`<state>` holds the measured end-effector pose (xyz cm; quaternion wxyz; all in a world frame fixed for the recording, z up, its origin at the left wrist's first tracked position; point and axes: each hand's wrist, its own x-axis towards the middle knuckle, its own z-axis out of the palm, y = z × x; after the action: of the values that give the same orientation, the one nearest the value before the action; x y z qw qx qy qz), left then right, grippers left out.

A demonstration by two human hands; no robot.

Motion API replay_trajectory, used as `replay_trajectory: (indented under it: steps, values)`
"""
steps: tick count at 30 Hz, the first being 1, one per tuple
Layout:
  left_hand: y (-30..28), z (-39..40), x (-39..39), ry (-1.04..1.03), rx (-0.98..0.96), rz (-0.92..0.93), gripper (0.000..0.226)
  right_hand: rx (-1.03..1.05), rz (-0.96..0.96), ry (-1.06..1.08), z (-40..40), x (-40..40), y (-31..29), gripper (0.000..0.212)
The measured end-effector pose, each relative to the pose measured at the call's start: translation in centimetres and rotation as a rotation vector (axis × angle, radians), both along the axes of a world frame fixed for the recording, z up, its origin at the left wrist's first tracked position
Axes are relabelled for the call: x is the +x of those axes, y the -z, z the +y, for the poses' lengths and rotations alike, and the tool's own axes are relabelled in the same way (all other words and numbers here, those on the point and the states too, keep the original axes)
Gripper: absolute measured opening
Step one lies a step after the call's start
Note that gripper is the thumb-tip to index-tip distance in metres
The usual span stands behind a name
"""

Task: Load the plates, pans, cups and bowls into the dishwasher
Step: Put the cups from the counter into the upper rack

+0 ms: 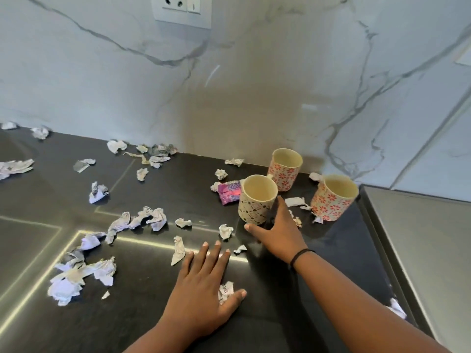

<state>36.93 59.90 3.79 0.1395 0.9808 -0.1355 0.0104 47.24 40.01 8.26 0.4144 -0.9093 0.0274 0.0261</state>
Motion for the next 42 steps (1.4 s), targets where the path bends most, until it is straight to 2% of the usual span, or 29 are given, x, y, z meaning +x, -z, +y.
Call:
replay_trajectory:
  steps: [5,8,16,21,24,27,30,33,35,38,40,42]
  values:
    - [-0.2,0.0,0.1,0.006,0.023,0.008,0.087,0.317,-0.061,0.092,1.3,2.6,1.8,0.099]
    - [0.1,0.0,0.1,0.004,0.022,0.026,0.089,0.413,-0.109,0.123,1.5,3.3,1.9,0.088]
    - [0.4,0.1,0.2,-0.005,0.026,0.045,0.090,0.400,-0.085,0.086,0.5,2.3,0.6,0.082]
    - [0.5,0.1,0.2,0.003,0.024,0.069,0.093,0.400,-0.120,0.074,-0.5,-1.5,-1.5,0.085]
    - [-0.2,0.1,0.2,0.009,0.006,0.088,0.098,0.421,-0.137,0.066,-1.6,-5.0,-3.2,0.076]
    - [-2.4,-0.9,0.1,0.033,-0.163,0.105,0.104,0.410,-0.191,0.113,-3.2,-9.5,-4.1,0.075]
    - [-5.3,-3.7,-0.6,0.191,-0.481,0.020,0.097,0.329,-0.244,0.155,-4.7,-14.1,-4.7,0.076]
    - [-8.5,-8.0,-2.3,0.394,-0.800,0.160,0.104,0.219,-0.284,0.201,-6.3,-18.4,-4.9,0.081]
    - [-9.8,-10.7,-3.4,0.473,-0.833,0.237,0.111,0.162,-0.296,0.237,-7.2,-20.8,-4.9,0.081]
    - [-10.4,-14.3,-4.6,0.524,-0.825,0.267,0.106,0.163,-0.336,0.330,-8.8,-24.5,-5.6,0.079]
    - [-10.8,-16.1,-5.5,0.519,-0.914,0.413,0.098,0.208,-0.351,0.393,-10.2,-27.2,-6.4,0.074]
    - [-11.2,-18.0,-6.8,0.506,-1.036,0.625,0.088,0.365,-0.319,0.513,-11.7,-30.2,-7.2,0.073]
